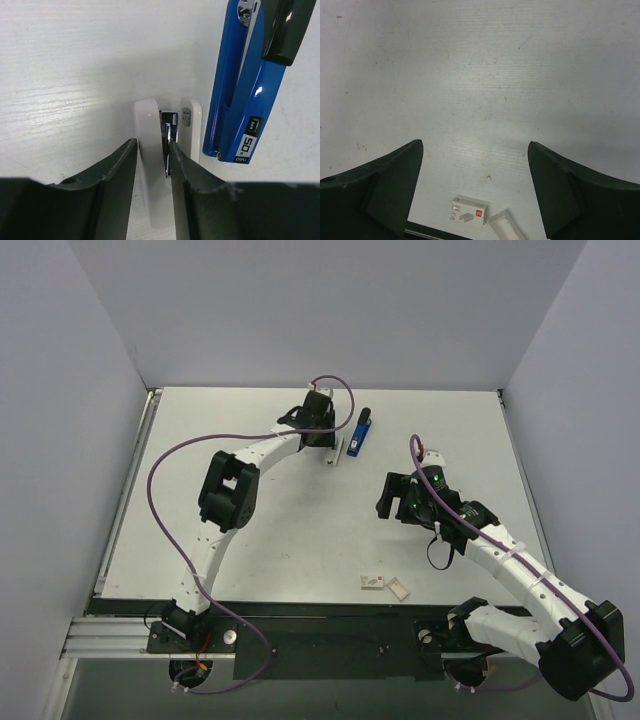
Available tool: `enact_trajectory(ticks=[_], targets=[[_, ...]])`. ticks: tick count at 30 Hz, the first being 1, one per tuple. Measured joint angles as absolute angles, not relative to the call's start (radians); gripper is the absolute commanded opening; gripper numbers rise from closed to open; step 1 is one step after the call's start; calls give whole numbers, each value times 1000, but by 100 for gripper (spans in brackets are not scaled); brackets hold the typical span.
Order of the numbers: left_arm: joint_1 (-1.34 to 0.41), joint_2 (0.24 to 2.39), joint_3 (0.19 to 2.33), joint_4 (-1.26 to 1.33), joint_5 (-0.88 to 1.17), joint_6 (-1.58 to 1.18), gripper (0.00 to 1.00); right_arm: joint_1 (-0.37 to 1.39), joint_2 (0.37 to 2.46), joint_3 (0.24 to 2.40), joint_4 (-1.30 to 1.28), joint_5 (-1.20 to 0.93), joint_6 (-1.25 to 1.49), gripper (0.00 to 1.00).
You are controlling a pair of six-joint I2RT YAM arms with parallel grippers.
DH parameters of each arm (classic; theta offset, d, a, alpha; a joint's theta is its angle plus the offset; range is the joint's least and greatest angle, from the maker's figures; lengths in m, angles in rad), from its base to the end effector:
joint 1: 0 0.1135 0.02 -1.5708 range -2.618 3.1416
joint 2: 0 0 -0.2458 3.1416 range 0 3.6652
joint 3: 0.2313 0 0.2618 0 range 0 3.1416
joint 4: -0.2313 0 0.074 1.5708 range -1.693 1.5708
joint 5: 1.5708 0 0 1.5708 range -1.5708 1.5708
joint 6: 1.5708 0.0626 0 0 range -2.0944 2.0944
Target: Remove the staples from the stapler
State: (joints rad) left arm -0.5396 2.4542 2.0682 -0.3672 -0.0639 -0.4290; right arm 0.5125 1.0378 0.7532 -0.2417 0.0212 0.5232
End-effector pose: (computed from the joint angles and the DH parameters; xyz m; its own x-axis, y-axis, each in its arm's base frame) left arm 0.4895 -0.2885 0.1358 -0.7303 -0.0465 -0.6816 0.1859 0.9465 -0.2637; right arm 0.2400 0.1335 0.2426 -0.6162 0.2265 -0.7543 -0.1921 0.8856 0.4228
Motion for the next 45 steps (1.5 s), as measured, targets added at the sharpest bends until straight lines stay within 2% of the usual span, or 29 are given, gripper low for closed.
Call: enact_trajectory(ticks=[3, 6, 9, 16, 26, 35, 45], targets=[[-540, 2454, 2069, -366, -64, -430, 31, 515, 1038, 753, -242, 22, 523, 80], [-540, 2454, 2071, -361, -67, -431, 14, 518, 1038, 753, -242, 22, 523, 80], [-540, 2454, 2071, -360, -72, -428, 1, 519, 1038, 753, -242, 22, 523, 80], [-540, 2440, 2039, -333, -72, -413, 0, 522, 1038, 753, -242, 22, 523, 80], [-544, 2249, 1751, -286, -76, -381, 0, 537, 1036, 753, -243, 7, 527, 80], [-600, 1932, 1413, -179, -71, -381, 0, 545, 984, 753, -235, -113, 554, 79], [-726, 1572, 1139, -78, -73, -395, 0, 559, 867, 681, -124, -297, 647, 79]])
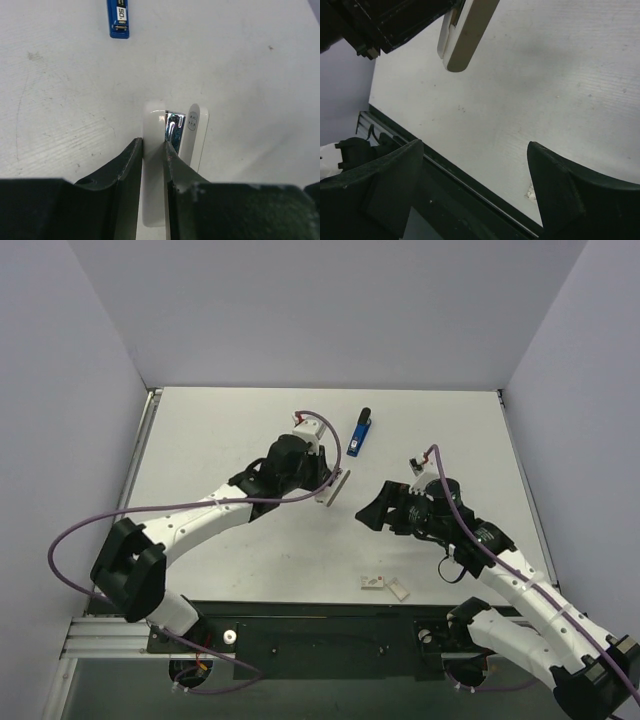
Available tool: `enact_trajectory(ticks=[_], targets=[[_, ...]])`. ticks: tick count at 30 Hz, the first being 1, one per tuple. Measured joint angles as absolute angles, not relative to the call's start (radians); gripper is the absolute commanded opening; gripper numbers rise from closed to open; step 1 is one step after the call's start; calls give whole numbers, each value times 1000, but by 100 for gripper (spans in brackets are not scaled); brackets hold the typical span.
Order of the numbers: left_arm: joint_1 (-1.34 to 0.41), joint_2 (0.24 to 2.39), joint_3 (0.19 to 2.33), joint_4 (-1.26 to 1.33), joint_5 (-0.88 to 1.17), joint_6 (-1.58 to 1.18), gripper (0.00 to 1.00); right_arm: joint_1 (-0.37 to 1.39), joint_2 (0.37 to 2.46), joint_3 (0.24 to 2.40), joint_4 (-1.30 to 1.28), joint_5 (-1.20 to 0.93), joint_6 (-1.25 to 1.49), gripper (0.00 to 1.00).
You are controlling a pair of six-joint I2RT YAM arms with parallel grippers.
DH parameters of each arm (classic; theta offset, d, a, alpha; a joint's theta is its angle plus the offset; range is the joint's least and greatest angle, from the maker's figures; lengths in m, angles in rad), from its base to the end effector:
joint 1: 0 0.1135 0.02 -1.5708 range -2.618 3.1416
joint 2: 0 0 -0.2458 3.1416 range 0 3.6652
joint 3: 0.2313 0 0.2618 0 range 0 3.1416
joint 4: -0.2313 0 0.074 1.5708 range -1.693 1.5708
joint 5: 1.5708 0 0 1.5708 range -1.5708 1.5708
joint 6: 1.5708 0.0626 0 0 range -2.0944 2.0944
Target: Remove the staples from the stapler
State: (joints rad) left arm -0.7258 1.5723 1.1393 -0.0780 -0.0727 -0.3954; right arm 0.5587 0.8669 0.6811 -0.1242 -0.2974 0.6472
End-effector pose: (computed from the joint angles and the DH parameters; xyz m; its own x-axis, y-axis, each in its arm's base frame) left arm 0.2991 -0.2594 0.2401 -0.5743 -0.0040 -0.8186 0.4263 0.8523 -0.3032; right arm 0.2022 0.1480 0.2720 -0.6546 0.2706 -0.7058 -0.4371 0.6263 0.6455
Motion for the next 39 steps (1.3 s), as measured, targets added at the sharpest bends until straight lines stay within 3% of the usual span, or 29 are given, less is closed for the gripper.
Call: enact_trajectory(ticks=[10, 24, 39], targets=[[-815, 1315, 961, -11, -79, -450, 0, 596, 781, 609, 44, -358, 781, 77], [-908, 1212, 907, 9, -126, -468, 0, 682, 842, 583, 206, -255, 892, 70], [-955, 1131, 864, 12, -151, -469, 0, 723, 862, 530, 360, -126, 962, 46]])
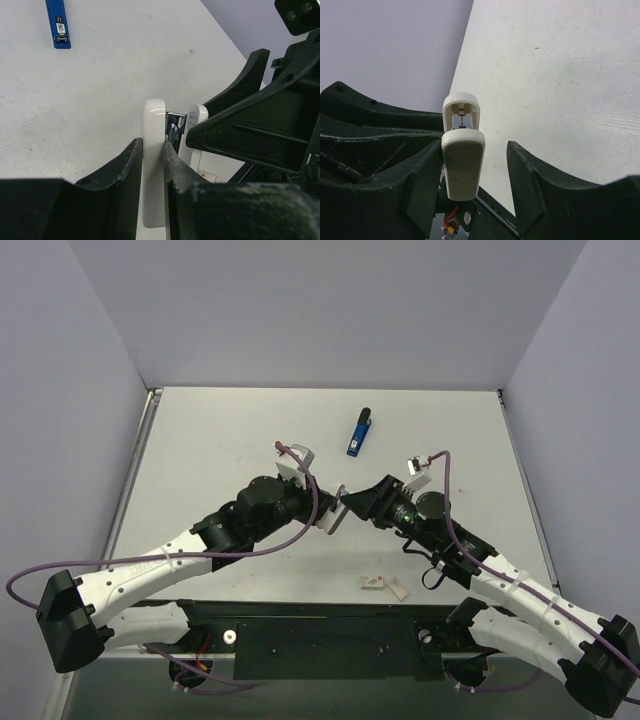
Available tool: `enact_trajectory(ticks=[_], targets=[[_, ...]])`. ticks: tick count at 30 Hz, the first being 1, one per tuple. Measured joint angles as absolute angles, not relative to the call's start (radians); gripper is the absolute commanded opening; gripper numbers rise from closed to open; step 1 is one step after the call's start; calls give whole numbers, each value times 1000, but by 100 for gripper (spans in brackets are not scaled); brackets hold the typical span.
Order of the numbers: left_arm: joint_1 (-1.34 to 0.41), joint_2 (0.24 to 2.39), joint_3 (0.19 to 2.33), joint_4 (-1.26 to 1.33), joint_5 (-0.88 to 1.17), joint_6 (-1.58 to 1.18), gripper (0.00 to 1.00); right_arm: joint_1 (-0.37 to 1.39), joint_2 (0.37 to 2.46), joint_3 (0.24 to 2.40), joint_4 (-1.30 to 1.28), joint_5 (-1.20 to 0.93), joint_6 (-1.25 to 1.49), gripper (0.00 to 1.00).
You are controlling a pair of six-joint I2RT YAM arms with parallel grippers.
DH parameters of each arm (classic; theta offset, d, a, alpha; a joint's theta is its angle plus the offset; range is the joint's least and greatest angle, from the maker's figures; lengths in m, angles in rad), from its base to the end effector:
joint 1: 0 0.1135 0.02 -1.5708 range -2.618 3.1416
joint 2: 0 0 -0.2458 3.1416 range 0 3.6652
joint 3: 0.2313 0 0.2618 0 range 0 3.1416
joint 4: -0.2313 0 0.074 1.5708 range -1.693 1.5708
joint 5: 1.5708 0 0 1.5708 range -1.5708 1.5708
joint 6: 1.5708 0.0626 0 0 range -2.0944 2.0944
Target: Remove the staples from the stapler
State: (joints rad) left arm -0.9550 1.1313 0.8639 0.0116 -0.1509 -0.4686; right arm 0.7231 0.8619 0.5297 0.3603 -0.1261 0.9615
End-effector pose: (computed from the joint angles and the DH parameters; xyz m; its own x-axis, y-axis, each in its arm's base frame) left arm 0.1859 -0.2464 0.2921 -0.4569 -0.1272 -0.8804 0.5791 0.7087 -0.4030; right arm 0.1871 0.1756 0.2775 -0.6036 0.5524 -0.5750 -0.4469 0.3628 0.8177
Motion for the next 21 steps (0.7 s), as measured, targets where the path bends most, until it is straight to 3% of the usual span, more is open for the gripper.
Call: enact_trajectory(ticks=[6, 9, 12, 16, 20, 21], targets=[[-962, 1116, 864, 10, -156, -468, 0, 741, 868, 530, 406, -115, 975, 25], [-962, 1116, 863, 9, -159, -469, 0, 748, 873, 530, 414, -109, 980, 2], [-963, 1115, 863, 10, -160, -469, 3, 750, 871, 530, 414, -101, 984, 0], [-965, 1114, 863, 10, -148, -470, 39, 754, 853, 530, 392, -93, 974, 0], [-968, 1109, 863, 19, -93, -477, 65, 754, 794, 530, 321, -84, 941, 0], [-970, 1102, 862, 25, -72, -482, 68, 754, 774, 531, 296, -81, 929, 0]])
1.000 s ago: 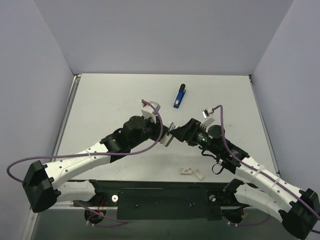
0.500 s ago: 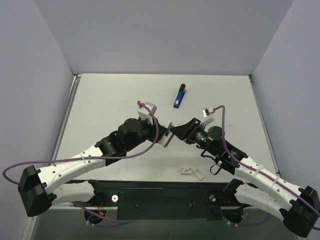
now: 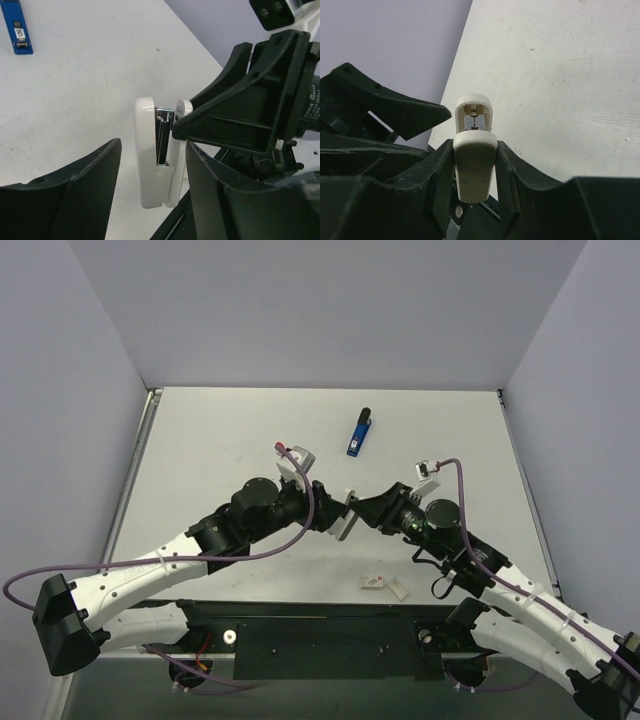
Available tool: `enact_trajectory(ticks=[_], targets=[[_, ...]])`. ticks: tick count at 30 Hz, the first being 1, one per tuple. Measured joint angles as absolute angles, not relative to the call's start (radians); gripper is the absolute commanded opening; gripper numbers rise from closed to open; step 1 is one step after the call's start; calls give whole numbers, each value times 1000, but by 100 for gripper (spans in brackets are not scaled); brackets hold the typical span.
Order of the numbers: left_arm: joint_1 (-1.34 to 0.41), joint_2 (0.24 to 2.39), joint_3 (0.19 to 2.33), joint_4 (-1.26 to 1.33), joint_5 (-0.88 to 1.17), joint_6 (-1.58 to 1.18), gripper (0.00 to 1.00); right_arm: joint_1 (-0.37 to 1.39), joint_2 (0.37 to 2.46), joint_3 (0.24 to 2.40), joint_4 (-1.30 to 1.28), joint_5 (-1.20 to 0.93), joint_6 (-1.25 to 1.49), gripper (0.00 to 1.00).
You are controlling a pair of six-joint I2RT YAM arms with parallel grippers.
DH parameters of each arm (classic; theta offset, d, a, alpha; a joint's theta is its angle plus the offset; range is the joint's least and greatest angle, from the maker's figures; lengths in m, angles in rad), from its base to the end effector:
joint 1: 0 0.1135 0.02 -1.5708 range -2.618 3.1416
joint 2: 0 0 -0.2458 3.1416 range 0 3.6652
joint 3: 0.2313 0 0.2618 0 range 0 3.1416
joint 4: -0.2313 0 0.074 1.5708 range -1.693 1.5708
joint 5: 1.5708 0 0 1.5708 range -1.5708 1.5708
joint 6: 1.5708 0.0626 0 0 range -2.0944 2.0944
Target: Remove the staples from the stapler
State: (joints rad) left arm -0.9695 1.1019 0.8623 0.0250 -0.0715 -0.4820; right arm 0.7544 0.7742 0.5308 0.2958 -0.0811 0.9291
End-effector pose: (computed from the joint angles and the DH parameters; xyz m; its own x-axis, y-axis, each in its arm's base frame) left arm 0.1757 -0.2482 0.3015 -0.4697 -0.1326 -0.8728 0.6380 0.6324 -0.4394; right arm 0.1730 0.1696 0.2893 -0.5712 0.5589 -0.6011 -0.4744 0.3728 0.7974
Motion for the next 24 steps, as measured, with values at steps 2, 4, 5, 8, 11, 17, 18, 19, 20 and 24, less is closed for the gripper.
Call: enact_trajectory(ticks=[2, 4, 5, 8, 11, 17, 18, 19, 20, 24], targets=[[-971, 1081, 860, 38, -35, -489, 75, 753, 733, 540, 230, -78, 898, 0], [-973, 1050, 854, 59, 0, -494, 81, 752, 696, 559, 163, -78, 866, 0], [-973, 1033, 850, 68, 15, -495, 82, 751, 672, 575, 122, -78, 848, 0], [-973, 985, 836, 99, 67, -505, 83, 746, 614, 628, 33, -93, 797, 0], [-974, 957, 819, 134, 118, -517, 84, 745, 575, 686, -36, -130, 754, 0], [-974, 944, 776, 216, 241, -553, 84, 739, 547, 789, -139, -283, 686, 0], [-974, 944, 769, 235, 261, -562, 84, 739, 548, 801, -147, -310, 679, 0], [-974, 943, 762, 256, 282, -570, 84, 739, 550, 811, -155, -337, 674, 0], [-973, 943, 756, 278, 303, -578, 84, 739, 553, 820, -161, -363, 668, 0], [-974, 943, 735, 364, 385, -617, 84, 739, 570, 843, -175, -453, 646, 0]])
